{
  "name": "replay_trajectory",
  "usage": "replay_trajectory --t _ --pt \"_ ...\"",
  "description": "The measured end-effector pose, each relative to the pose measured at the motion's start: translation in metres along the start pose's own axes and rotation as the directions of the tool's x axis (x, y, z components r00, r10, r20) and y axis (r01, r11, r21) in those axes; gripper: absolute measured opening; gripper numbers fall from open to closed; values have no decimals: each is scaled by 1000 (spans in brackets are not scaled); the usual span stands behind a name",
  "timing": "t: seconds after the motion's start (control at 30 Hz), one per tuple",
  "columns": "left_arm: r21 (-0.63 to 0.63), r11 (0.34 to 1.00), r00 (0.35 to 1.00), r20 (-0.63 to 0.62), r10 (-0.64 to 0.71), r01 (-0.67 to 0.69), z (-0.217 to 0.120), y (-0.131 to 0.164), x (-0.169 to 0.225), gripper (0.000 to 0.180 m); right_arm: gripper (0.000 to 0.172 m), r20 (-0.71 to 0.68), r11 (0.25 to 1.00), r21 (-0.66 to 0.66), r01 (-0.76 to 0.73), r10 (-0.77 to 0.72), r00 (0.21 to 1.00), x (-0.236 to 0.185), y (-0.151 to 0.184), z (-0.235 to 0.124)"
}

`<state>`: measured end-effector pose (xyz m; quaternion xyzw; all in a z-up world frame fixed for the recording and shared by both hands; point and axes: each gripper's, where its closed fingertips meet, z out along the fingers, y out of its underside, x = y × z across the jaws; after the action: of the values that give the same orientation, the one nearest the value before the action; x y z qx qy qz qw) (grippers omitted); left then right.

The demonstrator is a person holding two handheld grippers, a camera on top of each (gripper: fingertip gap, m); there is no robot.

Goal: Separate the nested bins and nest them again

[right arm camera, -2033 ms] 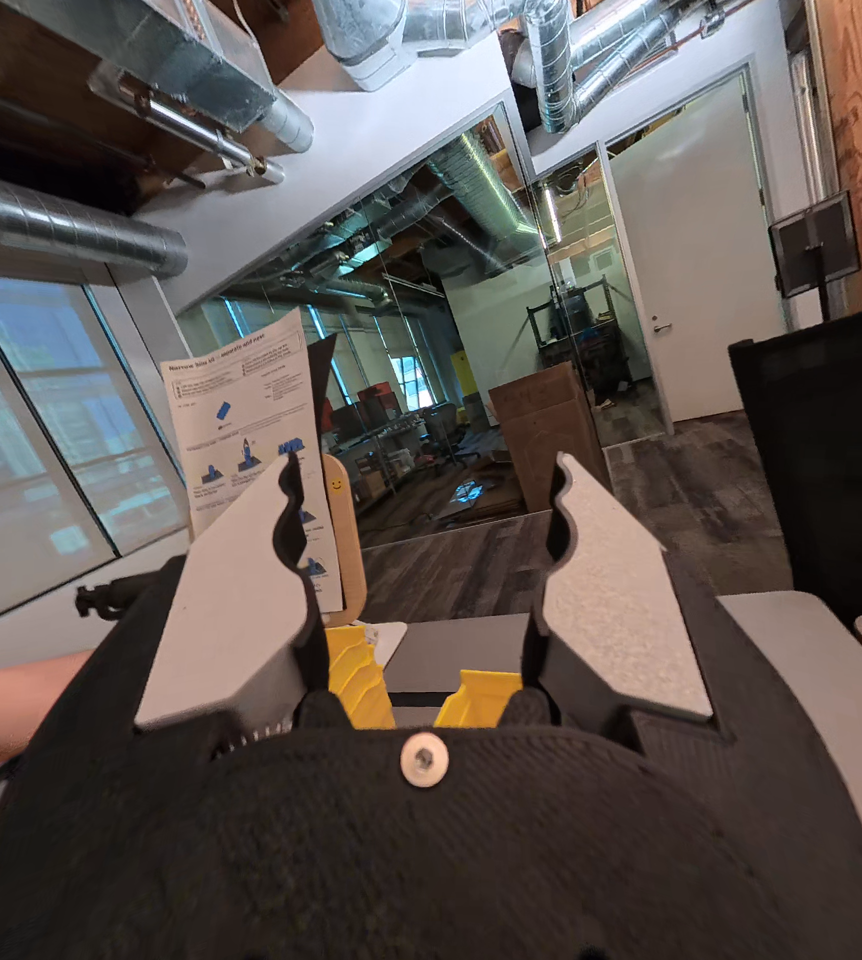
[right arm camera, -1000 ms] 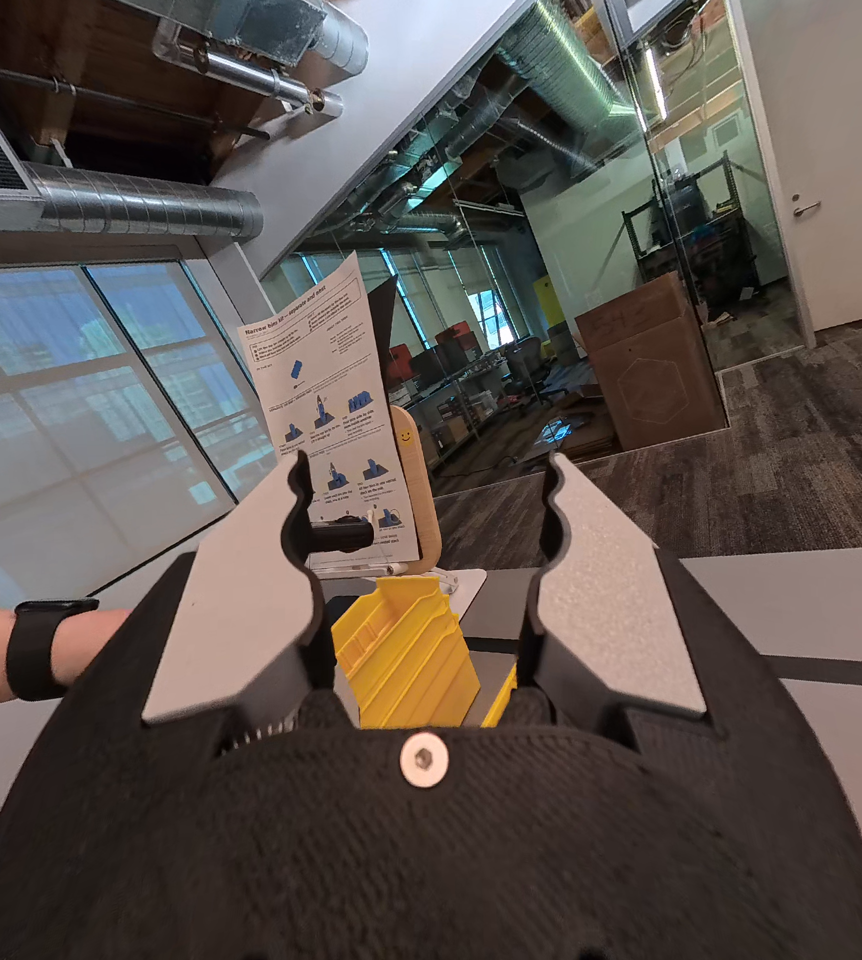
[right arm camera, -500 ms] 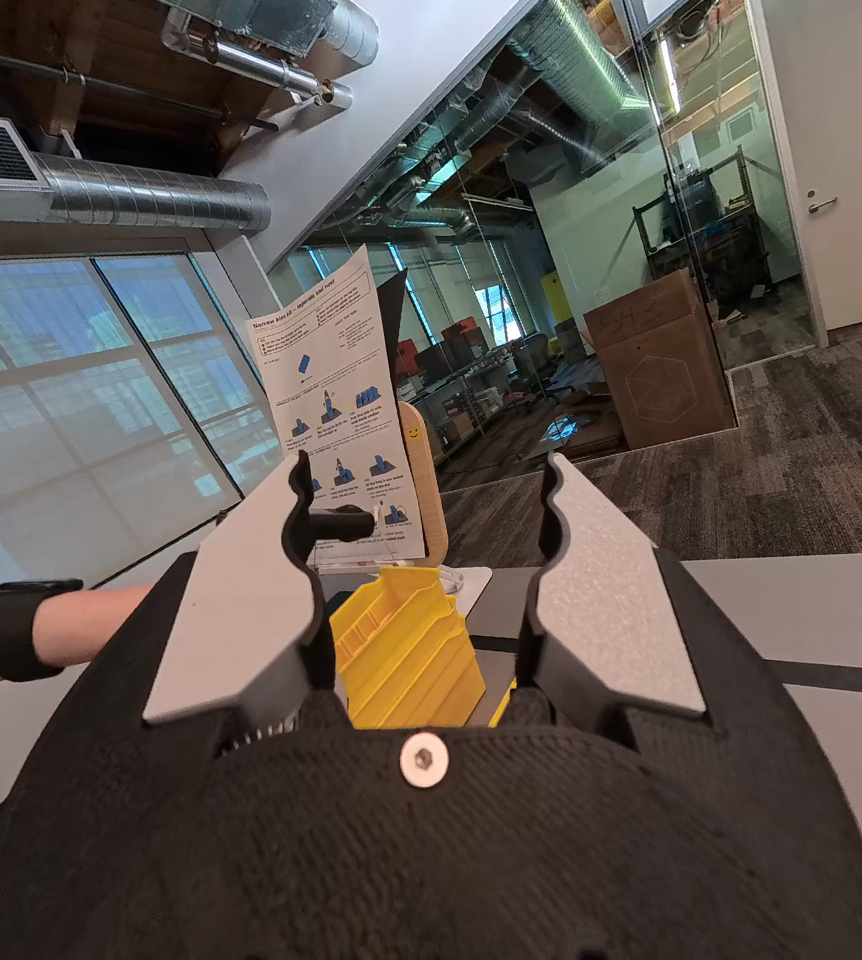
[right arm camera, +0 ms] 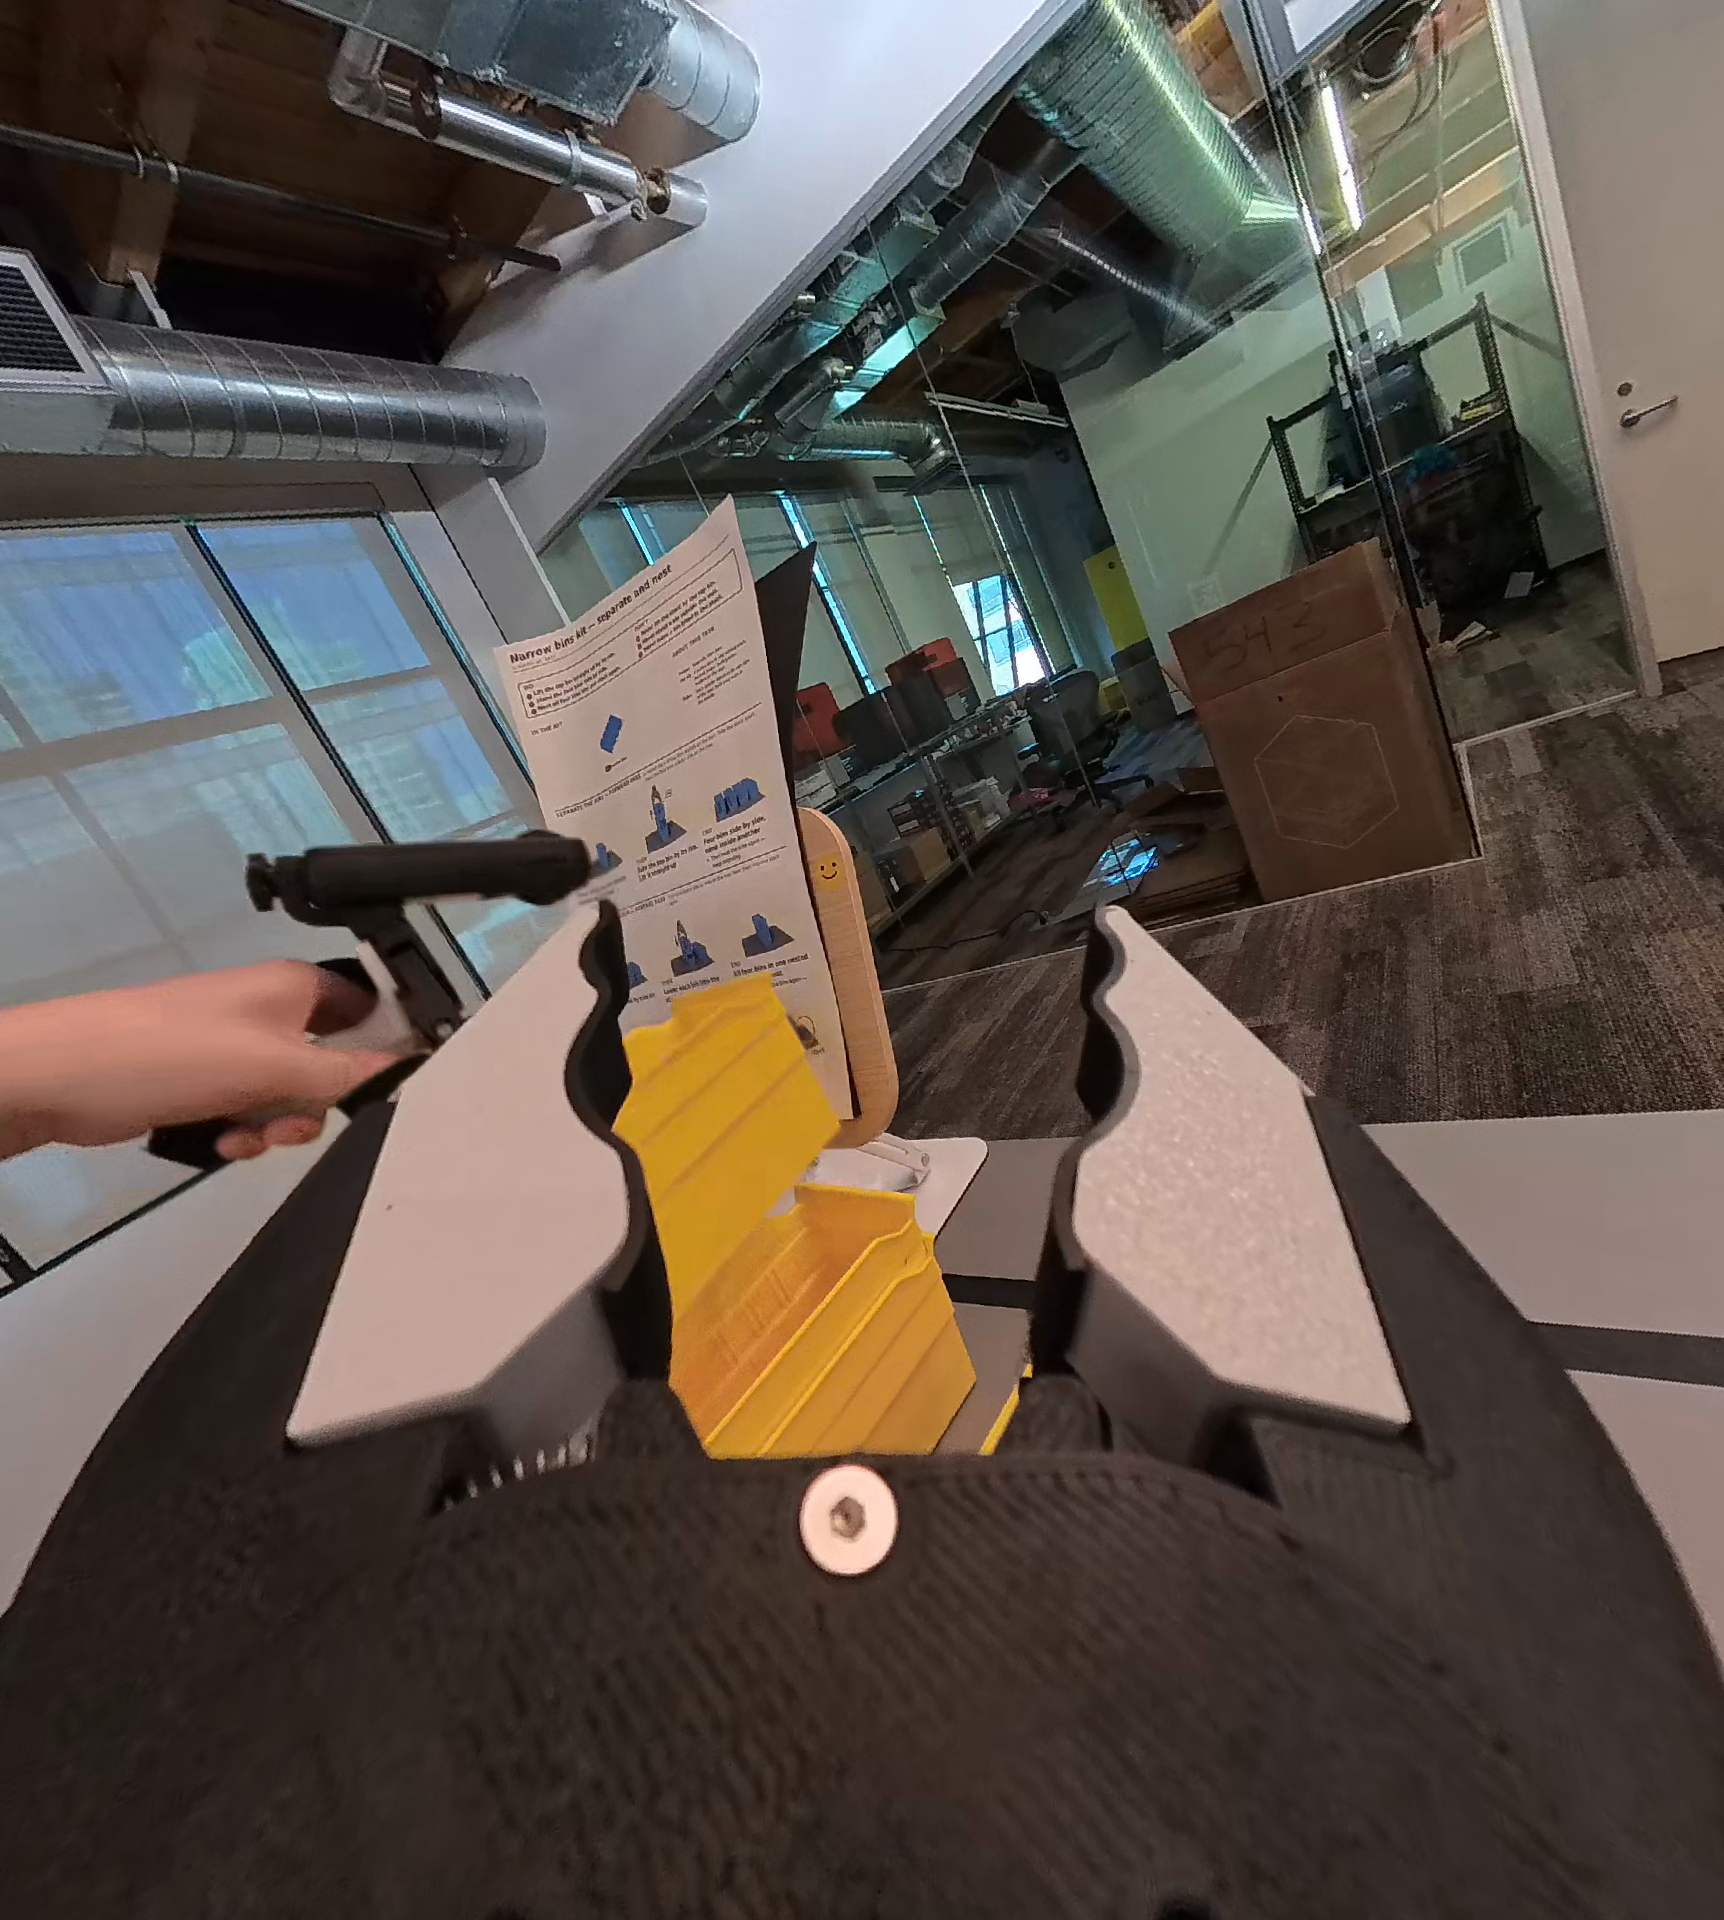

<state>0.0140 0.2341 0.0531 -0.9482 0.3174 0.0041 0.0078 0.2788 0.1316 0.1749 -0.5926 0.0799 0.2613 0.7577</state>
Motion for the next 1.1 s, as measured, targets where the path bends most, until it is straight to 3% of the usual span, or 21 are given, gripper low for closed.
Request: replay_trajectory --t 0.13,0.23,0.67,0.9,1.1 --pt "40 997 998 -18 -67 68 -25 5 -34 124 88 -5 1000 -5 13 -13 1000 -2 1 2" --pt "46 992 993 5 -118 118 -23 12 -65 124 88 3 1000 -20 19 -19 1000 -7 5 5" --pt "-119 982 990 25 -142 144 102 63 -126 123 88 17 1000 -23 19 -19 1000 -11 5 7" --pt "-112 980 985 69 -156 163 132 71 -157 124 87 21 1000 -24 17 -17 1000 -11 6 7" --pt "-123 982 988 75 -133 142 148 78 -162 126 87 26 999 -30 15 -14 1000 -13 7 8"
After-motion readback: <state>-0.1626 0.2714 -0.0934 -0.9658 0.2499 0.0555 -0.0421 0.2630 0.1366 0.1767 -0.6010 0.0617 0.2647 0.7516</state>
